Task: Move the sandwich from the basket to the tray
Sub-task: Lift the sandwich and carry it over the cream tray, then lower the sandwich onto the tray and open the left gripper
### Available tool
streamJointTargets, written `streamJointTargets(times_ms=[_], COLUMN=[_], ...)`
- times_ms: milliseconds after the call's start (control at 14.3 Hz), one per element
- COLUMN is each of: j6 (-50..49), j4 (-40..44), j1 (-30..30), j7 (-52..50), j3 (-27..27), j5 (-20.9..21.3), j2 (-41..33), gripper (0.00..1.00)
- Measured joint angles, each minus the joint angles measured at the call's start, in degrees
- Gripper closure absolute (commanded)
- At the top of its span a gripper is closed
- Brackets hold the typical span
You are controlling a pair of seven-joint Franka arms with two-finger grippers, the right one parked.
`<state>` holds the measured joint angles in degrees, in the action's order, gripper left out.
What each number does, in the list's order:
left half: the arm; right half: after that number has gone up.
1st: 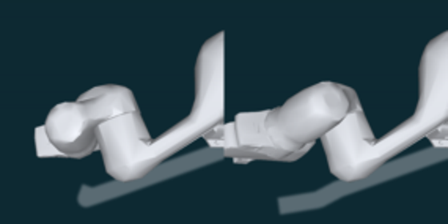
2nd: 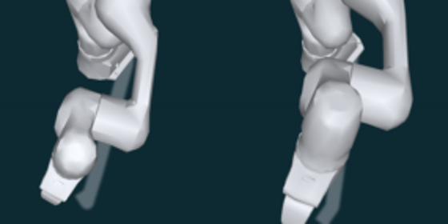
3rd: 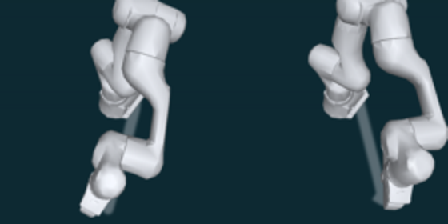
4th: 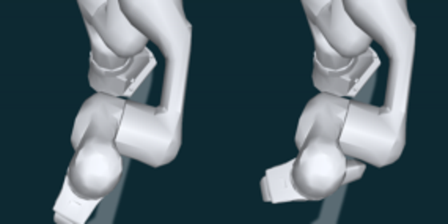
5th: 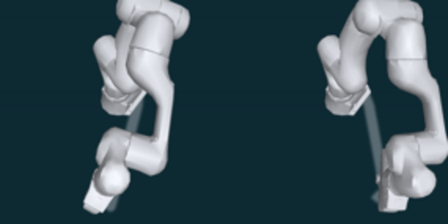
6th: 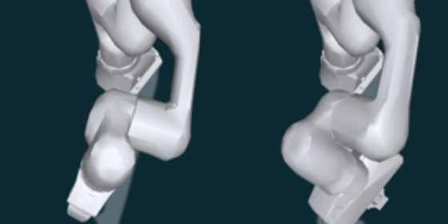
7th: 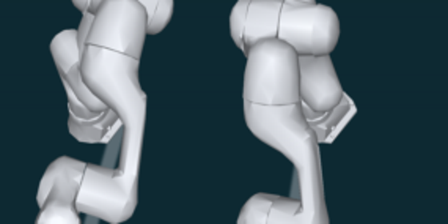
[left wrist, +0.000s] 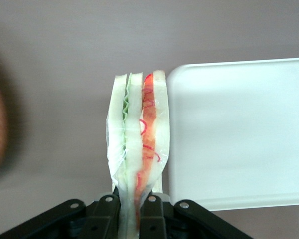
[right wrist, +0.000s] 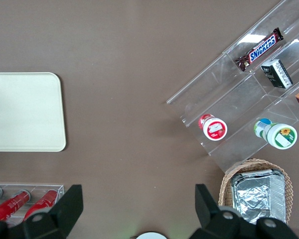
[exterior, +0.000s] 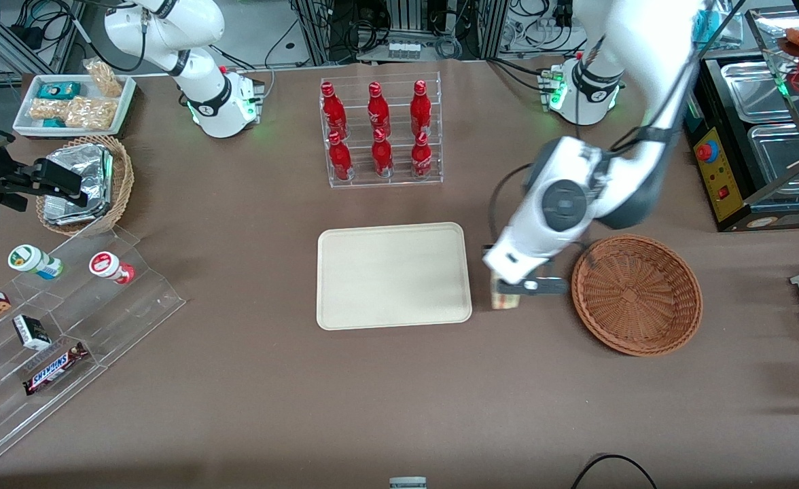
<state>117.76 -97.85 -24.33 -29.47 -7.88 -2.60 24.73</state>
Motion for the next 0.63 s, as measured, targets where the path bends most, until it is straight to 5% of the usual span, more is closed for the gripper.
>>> streamJointTargets(times_ms=[350,630], j6=[3.46,9.51], j4=[12.83,14.88], j1=[-9.96,-16.67], j7=[-7.86,-14.58], j3=[-0.03,0.25], j5=[-1.94,-0.90], j2=[12.18,17.60], gripper=[1.00,1.00])
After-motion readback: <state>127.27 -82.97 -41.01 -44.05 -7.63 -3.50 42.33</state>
